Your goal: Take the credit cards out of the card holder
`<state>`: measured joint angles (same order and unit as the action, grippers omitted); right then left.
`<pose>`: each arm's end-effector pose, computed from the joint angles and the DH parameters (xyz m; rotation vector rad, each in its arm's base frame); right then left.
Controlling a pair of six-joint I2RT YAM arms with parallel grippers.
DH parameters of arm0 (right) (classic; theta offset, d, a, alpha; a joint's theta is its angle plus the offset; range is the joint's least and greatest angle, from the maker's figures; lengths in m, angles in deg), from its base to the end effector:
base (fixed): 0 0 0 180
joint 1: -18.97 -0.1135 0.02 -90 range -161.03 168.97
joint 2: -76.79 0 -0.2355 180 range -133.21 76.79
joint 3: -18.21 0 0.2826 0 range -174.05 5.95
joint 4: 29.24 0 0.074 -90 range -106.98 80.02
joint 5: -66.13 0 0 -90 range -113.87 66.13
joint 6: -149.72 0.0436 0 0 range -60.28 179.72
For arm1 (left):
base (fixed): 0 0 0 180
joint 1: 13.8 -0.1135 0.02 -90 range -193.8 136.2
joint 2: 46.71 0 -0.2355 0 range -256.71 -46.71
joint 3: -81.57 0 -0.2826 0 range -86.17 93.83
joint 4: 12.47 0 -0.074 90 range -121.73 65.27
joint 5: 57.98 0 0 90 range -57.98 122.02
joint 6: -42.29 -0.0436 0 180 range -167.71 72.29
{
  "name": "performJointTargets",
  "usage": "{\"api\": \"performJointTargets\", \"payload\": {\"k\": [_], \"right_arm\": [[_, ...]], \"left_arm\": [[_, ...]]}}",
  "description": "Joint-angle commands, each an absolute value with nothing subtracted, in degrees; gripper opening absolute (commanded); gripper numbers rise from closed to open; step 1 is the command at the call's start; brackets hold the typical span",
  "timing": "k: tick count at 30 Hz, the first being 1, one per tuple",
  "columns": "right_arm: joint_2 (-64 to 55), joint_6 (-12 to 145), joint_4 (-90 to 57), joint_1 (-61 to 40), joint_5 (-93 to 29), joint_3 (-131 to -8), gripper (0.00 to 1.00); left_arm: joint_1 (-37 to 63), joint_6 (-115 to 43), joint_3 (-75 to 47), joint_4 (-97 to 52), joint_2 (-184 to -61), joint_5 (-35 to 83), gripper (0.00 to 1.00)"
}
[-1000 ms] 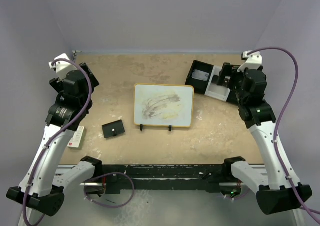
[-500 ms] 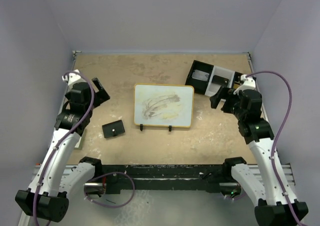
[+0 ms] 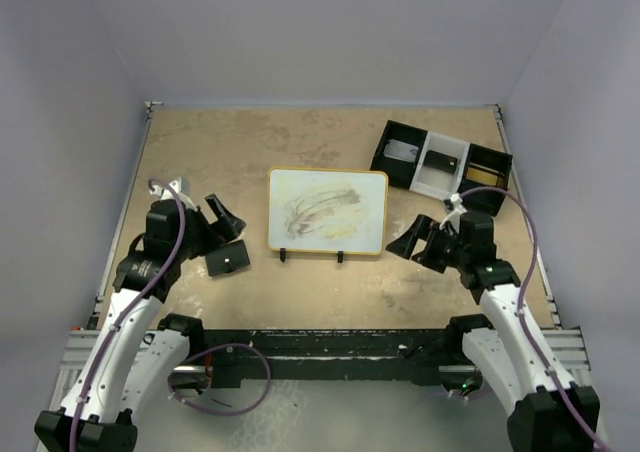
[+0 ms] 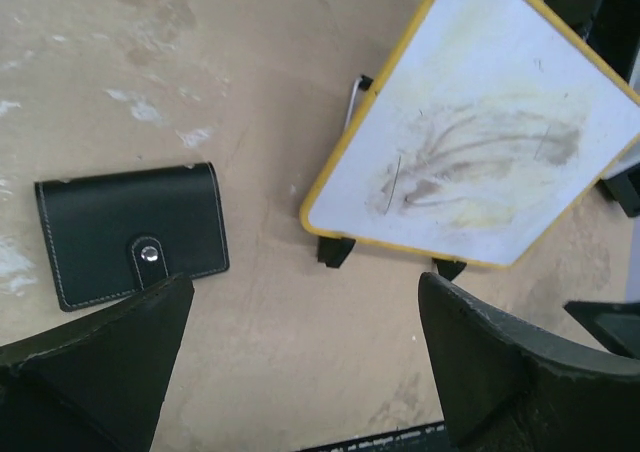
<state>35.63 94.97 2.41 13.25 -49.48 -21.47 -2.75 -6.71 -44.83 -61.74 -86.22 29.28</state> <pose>0.2171 0.0407 0.1993 0.2993 2.1998 0.8867 0.2042 -0.0420 0.2644 -0.5521 2.1718 -0.5580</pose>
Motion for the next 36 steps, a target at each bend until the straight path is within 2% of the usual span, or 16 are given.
{"api": "performJointTargets", "payload": {"k": [1, 9, 18, 30, 36], "right_arm": [[29.06, 99.51, -9.48, 11.98, -58.48, -17.33, 1.0], [10.66, 102.76, -28.26, 9.09, -60.41, -14.89, 0.99], [-3.05, 108.18, -43.75, 3.74, -58.22, -19.19, 0.99], [-17.74, 113.54, -45.52, -7.86, -50.19, -31.86, 0.95], [-26.94, 119.09, -48.27, -11.85, -47.19, -41.06, 0.97]], "left_arm": [[-1.72, -4.67, -47.29, -60.73, -85.12, 19.94, 0.91], [0.77, -3.89, -49.76, -59.94, -86.76, 16.73, 0.89], [3.87, -0.73, -51.43, -55.46, -89.09, 16.33, 0.87], [11.23, 4.39, -53.02, -49.47, -93.91, 24.03, 0.85], [14.43, 7.07, -54.58, -39.85, -100.03, 27.47, 0.83]]}}
